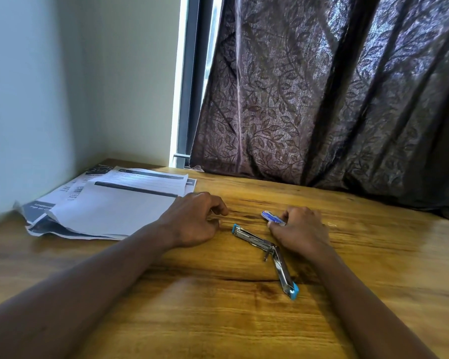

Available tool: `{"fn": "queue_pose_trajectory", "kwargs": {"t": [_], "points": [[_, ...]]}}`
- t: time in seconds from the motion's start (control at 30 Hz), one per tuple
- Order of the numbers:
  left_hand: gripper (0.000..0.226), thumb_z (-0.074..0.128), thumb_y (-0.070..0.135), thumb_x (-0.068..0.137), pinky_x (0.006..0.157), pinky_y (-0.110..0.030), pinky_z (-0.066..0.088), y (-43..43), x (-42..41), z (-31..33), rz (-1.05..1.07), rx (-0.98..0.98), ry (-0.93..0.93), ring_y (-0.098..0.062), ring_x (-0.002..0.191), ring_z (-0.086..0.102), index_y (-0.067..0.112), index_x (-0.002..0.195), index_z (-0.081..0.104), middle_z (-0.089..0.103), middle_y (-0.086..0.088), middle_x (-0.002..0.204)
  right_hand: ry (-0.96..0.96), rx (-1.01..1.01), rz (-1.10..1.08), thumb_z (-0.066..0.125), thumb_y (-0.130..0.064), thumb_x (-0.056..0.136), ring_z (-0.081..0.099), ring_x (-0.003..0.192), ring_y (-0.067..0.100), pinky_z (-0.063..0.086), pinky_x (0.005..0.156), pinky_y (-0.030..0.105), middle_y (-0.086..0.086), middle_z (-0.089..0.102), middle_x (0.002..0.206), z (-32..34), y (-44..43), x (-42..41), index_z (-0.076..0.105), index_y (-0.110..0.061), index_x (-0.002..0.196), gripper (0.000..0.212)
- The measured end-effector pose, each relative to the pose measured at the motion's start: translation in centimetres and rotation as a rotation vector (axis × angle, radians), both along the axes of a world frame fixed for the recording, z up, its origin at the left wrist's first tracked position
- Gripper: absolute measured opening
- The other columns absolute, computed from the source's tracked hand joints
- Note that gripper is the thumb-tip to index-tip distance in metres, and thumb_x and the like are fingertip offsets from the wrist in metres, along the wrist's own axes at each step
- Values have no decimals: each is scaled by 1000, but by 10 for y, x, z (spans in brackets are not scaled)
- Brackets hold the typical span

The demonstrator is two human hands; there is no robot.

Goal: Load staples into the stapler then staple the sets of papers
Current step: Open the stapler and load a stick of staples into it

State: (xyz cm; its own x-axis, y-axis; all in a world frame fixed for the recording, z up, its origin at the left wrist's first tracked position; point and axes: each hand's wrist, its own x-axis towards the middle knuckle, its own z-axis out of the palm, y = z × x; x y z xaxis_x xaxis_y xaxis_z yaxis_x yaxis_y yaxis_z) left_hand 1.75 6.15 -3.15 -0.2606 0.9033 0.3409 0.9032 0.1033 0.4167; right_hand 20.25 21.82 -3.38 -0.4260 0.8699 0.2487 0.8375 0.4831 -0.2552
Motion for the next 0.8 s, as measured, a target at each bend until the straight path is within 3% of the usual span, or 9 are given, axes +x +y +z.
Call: {"fn": "queue_pose_trajectory", "kwargs": {"t": [0.1, 0.2, 0.3, 0.4, 0.53, 0.67, 0.8], "points": [[36, 72, 24, 90, 84, -21, 43, -1, -1, 0, 2, -20, 26, -7, 110, 56, 32, 125, 65, 65, 9, 127, -10, -60, 1, 64, -57, 86, 40, 130, 27, 39, 100, 44, 4, 53, 135, 2, -1, 1, 61, -27, 121, 47], [42, 67, 42, 92, 105, -39, 40, -1, -2, 2, 49, -58, 234, -15, 126, 51, 36, 133, 59, 57, 7, 137, 12, -12, 25, 59, -69, 85, 42, 130, 27, 38, 105, 48, 3, 52, 134, 4, -3, 2, 58, -29, 125, 56], [48, 61, 51, 93, 112, -46, 35, -3, -4, 7, 71, -68, 355, -18, 133, 47, 37, 138, 54, 54, 5, 141, 250, 48, 263, 57, -67, 88, 59, 107, 17, 53, 89, 41, -5, 62, 110, 10, -8, 4, 63, -29, 106, 43], [46, 62, 47, 91, 111, -46, 35, -4, -4, 11, 59, -111, 394, -19, 132, 48, 37, 135, 56, 55, 5, 138, 229, -36, 480, 57, -70, 86, 62, 82, 10, 57, 73, 40, -10, 66, 87, 16, -19, 7, 65, -31, 90, 40], [37, 64, 45, 93, 108, -44, 36, -6, -5, 11, 36, -121, 377, -17, 129, 50, 36, 129, 61, 57, 6, 133, 23, -173, 514, 63, -71, 83, 61, 88, 13, 56, 77, 42, -8, 65, 95, 18, -24, 8, 61, -33, 98, 40], [22, 67, 38, 94, 92, -34, 40, -6, -6, 10, 12, -75, 325, -13, 112, 59, 32, 115, 70, 66, 9, 117, 21, -339, 534, 78, -53, 79, 64, 86, 14, 55, 80, 45, -7, 69, 91, 20, -20, 12, 66, -31, 93, 29], [9, 70, 30, 93, 84, -30, 49, -5, -7, 8, 2, -60, 236, -10, 97, 62, 29, 102, 73, 70, 10, 104, 65, -393, 553, 78, -32, 85, 64, 76, 10, 54, 70, 41, -6, 69, 81, 19, -22, 9, 69, -26, 85, 11]]}}
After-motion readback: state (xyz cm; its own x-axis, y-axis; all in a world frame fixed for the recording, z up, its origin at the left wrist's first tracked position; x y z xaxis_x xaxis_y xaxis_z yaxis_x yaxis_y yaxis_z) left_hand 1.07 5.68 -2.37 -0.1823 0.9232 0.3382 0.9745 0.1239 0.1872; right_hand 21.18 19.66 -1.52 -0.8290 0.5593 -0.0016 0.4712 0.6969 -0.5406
